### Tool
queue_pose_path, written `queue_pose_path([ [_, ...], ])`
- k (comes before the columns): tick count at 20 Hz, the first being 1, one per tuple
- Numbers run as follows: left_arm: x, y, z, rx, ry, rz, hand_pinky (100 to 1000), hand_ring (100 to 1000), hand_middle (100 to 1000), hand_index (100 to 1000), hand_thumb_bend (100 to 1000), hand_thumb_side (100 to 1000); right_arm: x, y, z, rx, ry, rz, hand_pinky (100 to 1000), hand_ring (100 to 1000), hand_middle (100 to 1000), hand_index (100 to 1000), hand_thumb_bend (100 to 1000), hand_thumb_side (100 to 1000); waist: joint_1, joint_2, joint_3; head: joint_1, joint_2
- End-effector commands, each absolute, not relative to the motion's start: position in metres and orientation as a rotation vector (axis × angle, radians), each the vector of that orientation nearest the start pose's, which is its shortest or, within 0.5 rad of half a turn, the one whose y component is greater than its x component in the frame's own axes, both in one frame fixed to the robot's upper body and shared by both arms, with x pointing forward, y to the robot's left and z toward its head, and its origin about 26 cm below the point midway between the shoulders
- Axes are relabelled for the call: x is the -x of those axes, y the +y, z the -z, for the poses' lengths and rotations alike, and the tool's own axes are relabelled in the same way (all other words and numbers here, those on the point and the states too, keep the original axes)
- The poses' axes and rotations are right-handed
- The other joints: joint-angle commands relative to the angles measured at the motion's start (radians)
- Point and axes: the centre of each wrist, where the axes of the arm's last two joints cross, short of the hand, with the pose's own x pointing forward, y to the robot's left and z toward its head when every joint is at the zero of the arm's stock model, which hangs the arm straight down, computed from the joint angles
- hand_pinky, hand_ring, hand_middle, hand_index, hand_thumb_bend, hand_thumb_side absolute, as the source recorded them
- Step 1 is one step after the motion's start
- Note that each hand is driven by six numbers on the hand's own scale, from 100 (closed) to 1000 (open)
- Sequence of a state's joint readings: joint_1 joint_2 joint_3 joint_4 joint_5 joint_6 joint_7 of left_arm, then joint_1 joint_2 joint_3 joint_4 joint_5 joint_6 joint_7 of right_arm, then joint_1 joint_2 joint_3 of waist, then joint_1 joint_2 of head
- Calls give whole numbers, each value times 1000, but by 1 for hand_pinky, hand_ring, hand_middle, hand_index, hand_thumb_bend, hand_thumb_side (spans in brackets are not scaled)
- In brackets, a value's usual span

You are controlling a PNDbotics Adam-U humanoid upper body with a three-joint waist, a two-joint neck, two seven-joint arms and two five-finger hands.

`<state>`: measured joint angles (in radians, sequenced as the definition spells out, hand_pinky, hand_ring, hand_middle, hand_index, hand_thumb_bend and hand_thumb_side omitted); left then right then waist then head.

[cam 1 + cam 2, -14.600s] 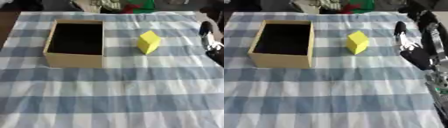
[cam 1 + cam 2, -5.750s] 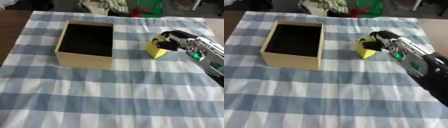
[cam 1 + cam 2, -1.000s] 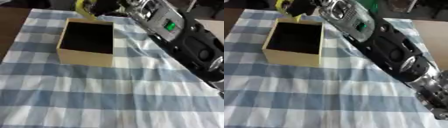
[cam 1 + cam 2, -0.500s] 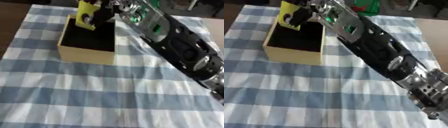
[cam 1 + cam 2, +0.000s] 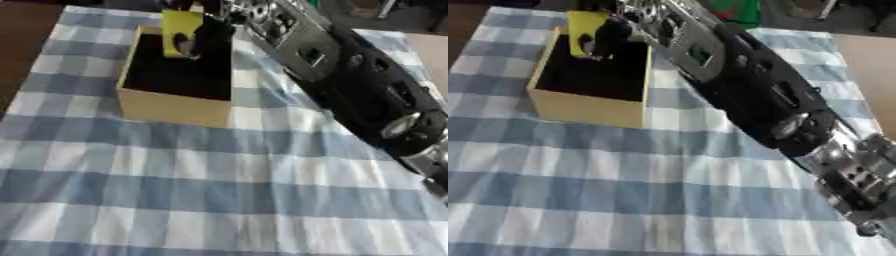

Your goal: Pick up objects on the table and place them in the box.

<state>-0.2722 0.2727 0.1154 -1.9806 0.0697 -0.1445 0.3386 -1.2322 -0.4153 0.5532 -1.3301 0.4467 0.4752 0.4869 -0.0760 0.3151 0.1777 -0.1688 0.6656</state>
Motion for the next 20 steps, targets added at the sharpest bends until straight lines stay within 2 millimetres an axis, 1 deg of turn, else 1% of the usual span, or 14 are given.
queue_pose_path([
  [1, -297, 285, -200, -304, -2443, -185, 926, 604, 606, 759, 162, 448, -408, -96, -346, 721, -1613, -1479, 946, 952, 900, 985, 100, 477, 8, -17, -2, 3, -1],
  [2, -297, 285, -200, -304, -2443, -185, 926, 603, 606, 759, 163, 447, -408, -96, -346, 727, -1608, -1495, 958, 967, 914, 1000, 145, 536, 8, -17, -2, 3, -2],
  [3, -297, 285, -200, -305, -2443, -185, 926, 603, 606, 759, 164, 447, -408, -96, -346, 734, -1604, -1510, 960, 970, 909, 1000, 189, 555, 8, -17, -1, 4, -2],
  [4, -297, 285, -200, -306, -2442, -186, 927, 603, 606, 759, 165, 446, -408, -97, -347, 739, -1601, -1527, 965, 979, 915, 1000, 229, 598, 8, -17, -1, 5, -2],
  [7, -296, 286, -200, -306, -2441, -186, 927, 603, 606, 759, 166, 447, -408, -97, -348, 756, -1593, -1572, 970, 991, 931, 1000, 261, 628, 9, -18, -2, 6, -3],
  [9, -297, 286, -200, -305, -2441, -186, 927, 603, 606, 759, 167, 446, -408, -98, -347, 755, -1584, -1596, 983, 1000, 951, 1000, 242, 686, 9, -18, -3, 6, -4],
  [11, -296, 286, -200, -305, -2441, -187, 927, 602, 605, 759, 167, 446, -409, -99, -348, 743, -1577, -1613, 986, 1000, 959, 1000, 244, 698, 10, -18, -4, 7, -4],
  [15, -296, 286, -200, -305, -2438, -190, 927, 602, 604, 759, 166, 446, -408, -101, -349, 740, -1576, -1634, 985, 1000, 962, 1000, 225, 698, 12, -18, -6, 7, -3],
  [17, -296, 286, -200, -305, -2439, -190, 927, 602, 604, 758, 165, 446, -407, -102, -351, 737, -1587, -1619, 980, 997, 951, 1000, 194, 705, 13, -18, -6, 7, -2],
  [20, -296, 286, -199, -306, -2437, -191, 927, 601, 603, 759, 165, 446, -404, -103, -355, 733, -1616, -1590, 968, 979, 919, 1000, 174, 682, 15, -18, -8, 8, -3],
])
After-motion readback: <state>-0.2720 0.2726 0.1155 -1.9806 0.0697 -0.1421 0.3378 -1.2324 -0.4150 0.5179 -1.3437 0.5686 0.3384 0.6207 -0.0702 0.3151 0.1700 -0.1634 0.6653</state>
